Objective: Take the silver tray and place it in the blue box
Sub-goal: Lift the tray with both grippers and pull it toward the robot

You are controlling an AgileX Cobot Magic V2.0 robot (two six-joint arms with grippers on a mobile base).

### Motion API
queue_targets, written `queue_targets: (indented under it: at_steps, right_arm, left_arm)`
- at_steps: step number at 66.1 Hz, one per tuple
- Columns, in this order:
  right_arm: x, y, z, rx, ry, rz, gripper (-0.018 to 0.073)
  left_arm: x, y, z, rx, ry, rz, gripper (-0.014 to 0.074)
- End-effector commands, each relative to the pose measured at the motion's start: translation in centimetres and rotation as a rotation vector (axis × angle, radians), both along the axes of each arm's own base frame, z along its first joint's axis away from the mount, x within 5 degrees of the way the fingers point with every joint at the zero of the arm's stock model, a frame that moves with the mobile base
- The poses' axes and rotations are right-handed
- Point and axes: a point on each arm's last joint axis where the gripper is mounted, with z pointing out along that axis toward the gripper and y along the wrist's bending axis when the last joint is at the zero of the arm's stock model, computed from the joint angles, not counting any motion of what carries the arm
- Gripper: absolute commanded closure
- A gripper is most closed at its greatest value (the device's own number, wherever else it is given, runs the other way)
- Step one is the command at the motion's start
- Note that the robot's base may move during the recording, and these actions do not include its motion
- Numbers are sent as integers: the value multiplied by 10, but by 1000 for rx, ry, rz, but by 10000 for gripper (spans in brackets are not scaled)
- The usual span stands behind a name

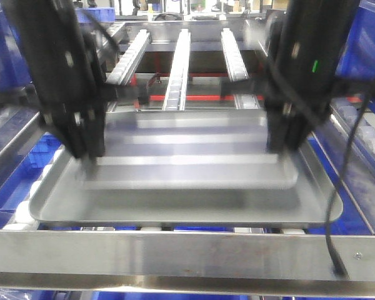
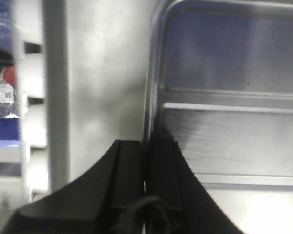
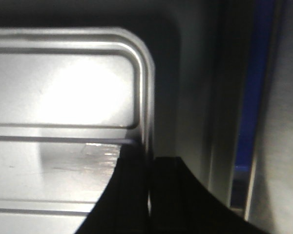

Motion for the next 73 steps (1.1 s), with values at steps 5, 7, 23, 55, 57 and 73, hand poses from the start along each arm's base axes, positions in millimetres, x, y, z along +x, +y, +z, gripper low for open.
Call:
queue_targets:
  at_steps: [5, 7, 23, 55, 57, 73]
  right_arm:
    - [-17, -6, 48, 57, -100, -19, 510]
    - [-21, -4, 50, 61, -102, -15, 510]
    - [-70, 6, 43, 102, -86, -1, 510]
    - [-146, 12, 41, 70, -115, 13, 509]
    - [-146, 12, 41, 70, -115, 13, 509]
    - [-145, 13, 41, 71, -119, 17, 509]
  left_arm:
    - [-22, -2, 52, -87, -91, -1, 700]
    - [-25, -3, 54, -88, -94, -3, 700]
    - [-73, -3, 50, -97, -71, 9, 700]
    - [-146, 13, 53, -115, -70, -19, 700]
    - [-146, 13, 53, -115, -70, -19, 700]
    - [-146, 14, 53, -93, -83, -32, 700]
